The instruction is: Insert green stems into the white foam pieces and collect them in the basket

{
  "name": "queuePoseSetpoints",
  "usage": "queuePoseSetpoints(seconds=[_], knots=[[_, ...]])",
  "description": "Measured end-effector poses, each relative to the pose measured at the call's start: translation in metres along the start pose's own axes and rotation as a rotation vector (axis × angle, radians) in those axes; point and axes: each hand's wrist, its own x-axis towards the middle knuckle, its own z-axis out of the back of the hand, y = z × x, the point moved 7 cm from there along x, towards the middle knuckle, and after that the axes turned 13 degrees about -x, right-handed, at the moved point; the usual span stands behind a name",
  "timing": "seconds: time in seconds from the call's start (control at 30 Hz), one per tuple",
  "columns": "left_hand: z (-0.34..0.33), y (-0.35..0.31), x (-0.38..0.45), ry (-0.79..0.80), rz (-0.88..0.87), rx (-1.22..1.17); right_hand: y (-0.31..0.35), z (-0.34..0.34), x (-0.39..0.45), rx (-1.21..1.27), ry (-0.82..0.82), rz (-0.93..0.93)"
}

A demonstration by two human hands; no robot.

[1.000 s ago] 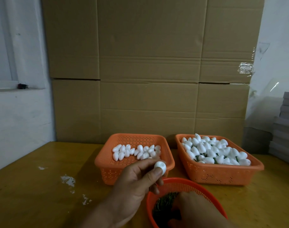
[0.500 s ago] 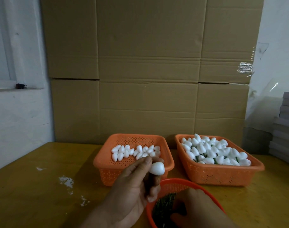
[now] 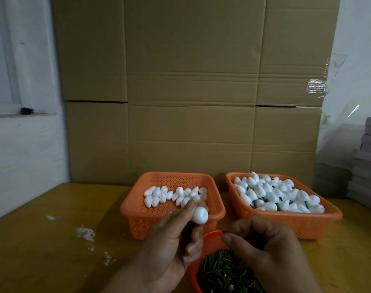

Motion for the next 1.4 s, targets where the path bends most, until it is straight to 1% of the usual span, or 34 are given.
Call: queuePoseSetpoints(seconds=[0.1,0.23,0.37,0.47,0.63,0.8,0.97,1.07,1.17,1.27,1.4], knots=[[0.001,0.001,0.000,-0.026,0.007,0.036,0.012,-0.003,-0.003,0.095,0.016,0.067],[0.003,0.002,0.000,-0.047,-0.010,0.101,0.017,-0.004,-0.003,0.119,-0.007,0.139],[0.006,0.001,0.001,-0.082,-0.010,0.129,0.020,-0.007,-0.004,0.213,-0.017,0.141],[0.006,0.002,0.001,-0.079,-0.003,0.155,0.018,-0.006,-0.003,0.220,-0.048,0.130],[0.004,0.002,-0.001,-0.091,-0.003,0.176,0.015,-0.007,-0.002,0.153,-0.029,0.127],[0.006,0.005,-0.003,-0.106,0.019,0.233,0.012,-0.006,-0.004,0.061,-0.047,0.113],[0.003,0.003,-0.003,-0.096,0.000,0.256,0.015,-0.005,-0.008,-0.113,-0.087,0.181],[0.003,0.003,-0.004,-0.094,0.003,0.274,0.024,-0.002,-0.010,-0.217,-0.156,0.260],[0.003,0.003,-0.004,-0.101,0.005,0.284,0.027,-0.001,-0.011,-0.271,-0.182,0.298],[0.003,0.004,-0.004,-0.101,0.005,0.280,0.022,-0.002,-0.011,-0.252,-0.195,0.262],[0.003,0.003,-0.003,-0.113,-0.021,0.268,0.011,-0.005,-0.009,-0.191,-0.143,0.158]])
